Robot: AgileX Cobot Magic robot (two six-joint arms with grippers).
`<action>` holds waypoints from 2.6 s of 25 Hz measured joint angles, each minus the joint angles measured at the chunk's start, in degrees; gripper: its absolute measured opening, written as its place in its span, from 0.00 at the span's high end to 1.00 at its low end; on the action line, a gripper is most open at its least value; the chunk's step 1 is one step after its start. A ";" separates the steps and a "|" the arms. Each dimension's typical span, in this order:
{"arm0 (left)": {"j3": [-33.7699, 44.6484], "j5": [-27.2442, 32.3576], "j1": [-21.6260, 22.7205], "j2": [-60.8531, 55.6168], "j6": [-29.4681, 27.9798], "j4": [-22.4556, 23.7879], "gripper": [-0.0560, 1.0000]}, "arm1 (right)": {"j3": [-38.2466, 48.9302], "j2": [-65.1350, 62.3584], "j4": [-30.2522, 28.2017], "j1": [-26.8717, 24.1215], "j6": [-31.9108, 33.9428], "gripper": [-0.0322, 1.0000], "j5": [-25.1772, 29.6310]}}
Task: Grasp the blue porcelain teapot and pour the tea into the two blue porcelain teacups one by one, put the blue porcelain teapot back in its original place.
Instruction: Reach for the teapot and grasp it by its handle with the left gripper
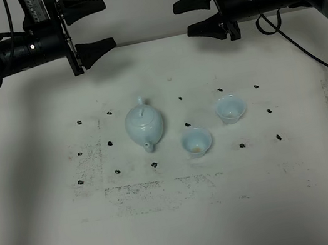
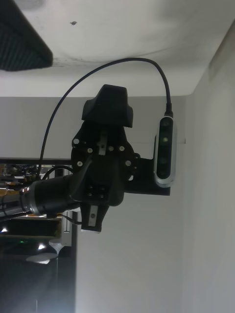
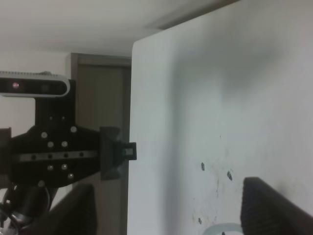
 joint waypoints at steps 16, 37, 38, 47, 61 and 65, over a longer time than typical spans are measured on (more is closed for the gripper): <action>0.00 -0.11 0.00 0.00 0.90 0.00 0.24 | 0.00 0.00 0.00 0.04 -0.41 0.40 0.00; 0.00 0.42 1.62 -8.74 -2.18 15.13 0.24 | -2.75 -11.12 -28.02 -0.24 0.56 0.40 0.12; 0.00 0.42 1.62 -10.03 -2.55 17.65 0.24 | -2.75 -12.30 -30.19 -0.24 1.20 0.40 0.19; 0.00 0.42 1.62 -21.46 -6.07 38.91 0.25 | 5.26 -25.96 -43.31 -0.17 3.67 0.40 0.24; 0.00 0.53 1.62 -29.84 -9.23 50.33 0.25 | 42.10 -61.37 -80.87 -0.05 17.40 0.40 0.37; 0.00 0.53 1.62 -29.84 -9.15 50.40 0.25 | 54.29 -73.60 -84.70 -0.05 21.22 0.40 0.35</action>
